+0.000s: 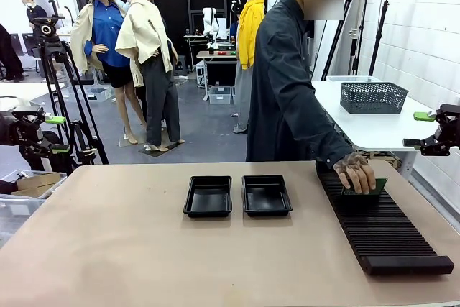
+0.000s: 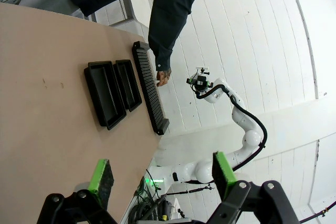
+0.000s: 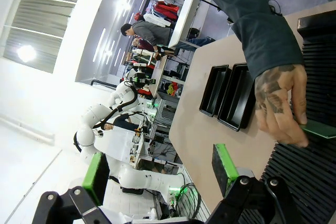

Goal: Inspect and transfer BCBs to ESD trays.
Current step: Pick up the Blank PCB from the PCB Rack and place it in the left ESD tray.

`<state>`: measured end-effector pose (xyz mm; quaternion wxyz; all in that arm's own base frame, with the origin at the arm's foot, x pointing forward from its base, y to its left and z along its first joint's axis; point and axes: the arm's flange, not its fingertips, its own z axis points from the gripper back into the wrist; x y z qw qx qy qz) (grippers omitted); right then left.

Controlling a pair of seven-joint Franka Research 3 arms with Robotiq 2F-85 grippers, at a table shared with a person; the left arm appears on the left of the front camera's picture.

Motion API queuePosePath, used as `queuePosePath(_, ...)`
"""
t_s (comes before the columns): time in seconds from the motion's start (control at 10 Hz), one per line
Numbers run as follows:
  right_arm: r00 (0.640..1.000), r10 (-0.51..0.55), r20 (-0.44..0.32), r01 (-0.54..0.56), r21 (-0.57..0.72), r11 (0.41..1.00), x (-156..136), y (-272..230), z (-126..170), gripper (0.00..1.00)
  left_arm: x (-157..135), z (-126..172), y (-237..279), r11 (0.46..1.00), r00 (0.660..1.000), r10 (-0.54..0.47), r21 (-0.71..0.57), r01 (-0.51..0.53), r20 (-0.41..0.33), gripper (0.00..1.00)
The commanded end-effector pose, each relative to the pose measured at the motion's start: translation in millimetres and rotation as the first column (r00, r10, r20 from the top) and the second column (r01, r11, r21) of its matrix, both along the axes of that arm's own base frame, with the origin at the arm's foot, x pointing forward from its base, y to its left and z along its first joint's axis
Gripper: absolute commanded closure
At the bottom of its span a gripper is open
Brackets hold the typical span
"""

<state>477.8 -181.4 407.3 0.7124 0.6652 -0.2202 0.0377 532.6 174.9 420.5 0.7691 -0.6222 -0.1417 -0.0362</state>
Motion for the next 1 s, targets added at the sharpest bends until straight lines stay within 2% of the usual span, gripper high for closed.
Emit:
queuePosePath(0.0, 1.0, -0.001, -0.004, 0.001, 0.003, 1.0, -0.9, 0.3, -1.0, 0.0, 0.0, 2.8, 0.1, 1.0, 1.0, 0.005, -0.003, -0.005, -0.01, 0.0)
queuePosePath(0.4, 1.0, 0.0, 0.0, 0.0, 0.0, 1.0, 0.0, 0.0, 0.0, 0.0, 0.0, 2.8, 0.1, 1.0, 1.0, 0.005, -0.003, -0.005, -0.01, 0.0)
queuePosePath(0.6, 1.0, 0.005, 0.004, -0.005, -0.089, 0.996, 14.5, 6.4, -1.0, 0.0, 0.0, 2.8, 0.1, 1.0, 1.0, 0.005, -0.003, -0.005, -0.01, 0.0)
queuePosePath(0.9, 0.998, 0.043, 0.054, -0.029, -0.232, 0.972, 45.4, 24.7, 5.2, 0.0, 0.0, 2.8, 0.1, 1.0, 1.0, 0.005, -0.003, -0.005, -0.01, 0.0)
